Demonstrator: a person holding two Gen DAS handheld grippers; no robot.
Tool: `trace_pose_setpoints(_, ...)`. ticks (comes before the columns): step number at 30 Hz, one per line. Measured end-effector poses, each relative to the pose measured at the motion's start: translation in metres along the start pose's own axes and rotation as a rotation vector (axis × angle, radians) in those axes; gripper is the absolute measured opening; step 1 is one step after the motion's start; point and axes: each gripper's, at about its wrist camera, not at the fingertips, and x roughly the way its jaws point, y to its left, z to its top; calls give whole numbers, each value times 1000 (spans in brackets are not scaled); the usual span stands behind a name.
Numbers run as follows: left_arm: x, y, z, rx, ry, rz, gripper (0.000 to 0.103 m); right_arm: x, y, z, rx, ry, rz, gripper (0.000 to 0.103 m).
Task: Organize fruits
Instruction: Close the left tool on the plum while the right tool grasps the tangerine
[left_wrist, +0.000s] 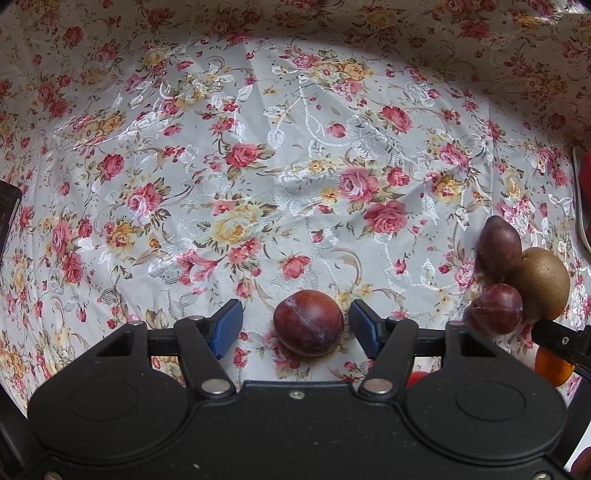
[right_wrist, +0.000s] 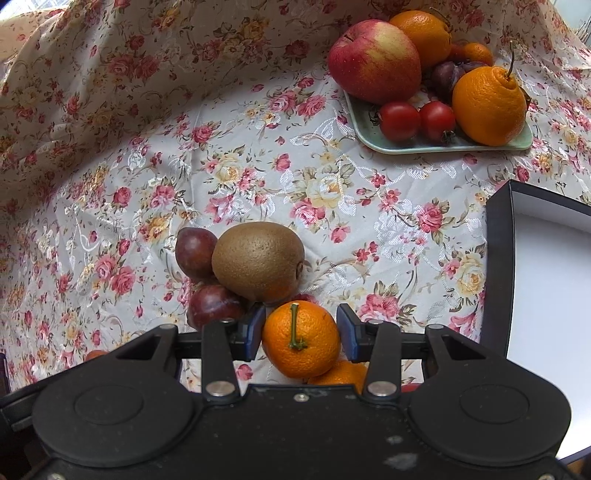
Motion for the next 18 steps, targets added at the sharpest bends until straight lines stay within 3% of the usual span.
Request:
trace_pose_setpoints(2, -1, -3, 2, 7, -11, -4, 52, -2, -1, 0, 0, -3, 7, 44)
trace_pose_setpoints(4, -3, -3, 2, 7, -7, -16, 47, -3, -1, 0, 1, -2, 13, 44)
trace_pose_setpoints(12, -11, 4, 5, -58, 28, -16, 47, -10, 1, 0, -4, -4, 33, 44)
trace_pose_setpoints(18, -38, -2, 2, -40, -34, 8, 47, -16, 0, -3, -26, -25, 32, 44)
